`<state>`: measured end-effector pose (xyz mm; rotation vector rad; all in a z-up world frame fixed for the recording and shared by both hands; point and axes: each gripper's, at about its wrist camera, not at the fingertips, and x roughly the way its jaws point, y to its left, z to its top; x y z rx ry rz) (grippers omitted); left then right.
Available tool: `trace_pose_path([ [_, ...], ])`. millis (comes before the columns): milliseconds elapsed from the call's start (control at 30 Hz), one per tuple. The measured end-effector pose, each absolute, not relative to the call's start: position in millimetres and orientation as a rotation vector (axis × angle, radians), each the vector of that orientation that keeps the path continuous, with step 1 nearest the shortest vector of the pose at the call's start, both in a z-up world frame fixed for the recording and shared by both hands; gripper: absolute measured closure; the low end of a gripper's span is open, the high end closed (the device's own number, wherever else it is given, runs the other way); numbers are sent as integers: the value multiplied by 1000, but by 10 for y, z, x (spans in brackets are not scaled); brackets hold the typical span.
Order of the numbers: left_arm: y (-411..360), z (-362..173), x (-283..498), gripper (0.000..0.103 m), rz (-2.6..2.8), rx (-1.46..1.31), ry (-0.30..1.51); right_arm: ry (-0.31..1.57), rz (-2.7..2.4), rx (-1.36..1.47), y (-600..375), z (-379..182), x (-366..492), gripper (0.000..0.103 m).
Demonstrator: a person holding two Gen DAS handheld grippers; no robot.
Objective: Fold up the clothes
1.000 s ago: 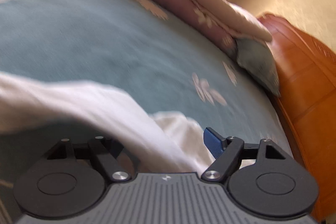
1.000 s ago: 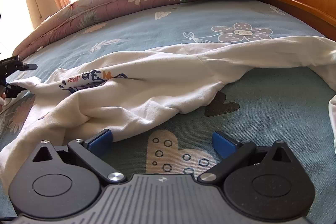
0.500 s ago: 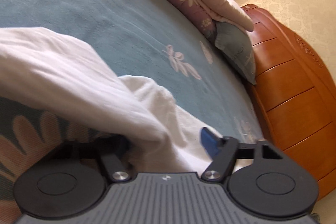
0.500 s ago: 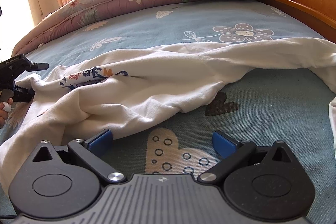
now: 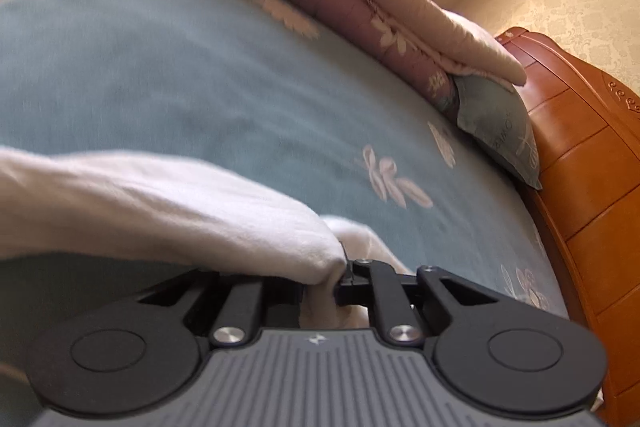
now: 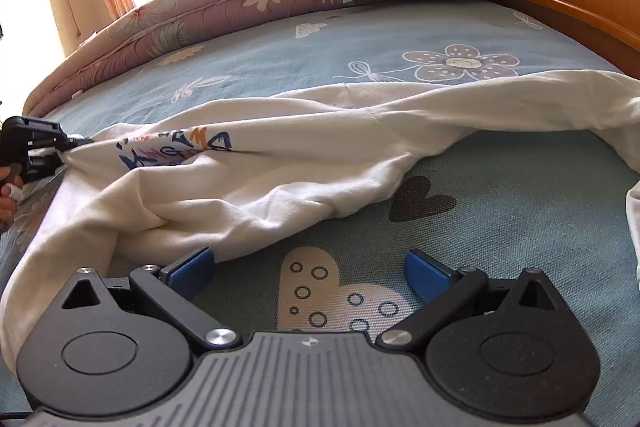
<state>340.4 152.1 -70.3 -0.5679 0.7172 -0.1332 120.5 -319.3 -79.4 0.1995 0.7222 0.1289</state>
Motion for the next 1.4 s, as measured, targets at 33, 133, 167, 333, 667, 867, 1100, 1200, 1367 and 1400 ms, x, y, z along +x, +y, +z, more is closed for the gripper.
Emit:
trace_pose_path([
  [33,1558,-682,3455,90,-114,-563,717,723,128,193,-3185,-798,1206,0],
  [133,1697,-726,3559,91,-10,-554,738,725,124,168,-3148,-804,1211,0],
  [167,1738,-773,3568,90,11,-564,752,726,124,161,-3139,-804,1214,0],
  [333,1697,-871,3343,84,-6,-533,787,728,118,132,-3101,-809,1225,0],
  [667,1301,-674,2261,45,-146,-421,859,717,119,102,-3019,-779,1182,0],
  [867,951,-540,1650,32,-168,-201,885,684,268,119,-2778,-481,905,0],
  [1100,854,-452,1211,26,-170,-145,854,719,383,-58,-2249,-334,646,0],
  [1200,834,-461,1098,24,-154,-119,845,727,402,-85,-2043,-327,745,0],
  [1367,995,-432,968,23,-136,-129,840,740,435,-129,-1698,-317,911,0],
  [1400,1048,-415,941,22,-132,-135,834,743,441,-137,-1629,-315,944,0],
])
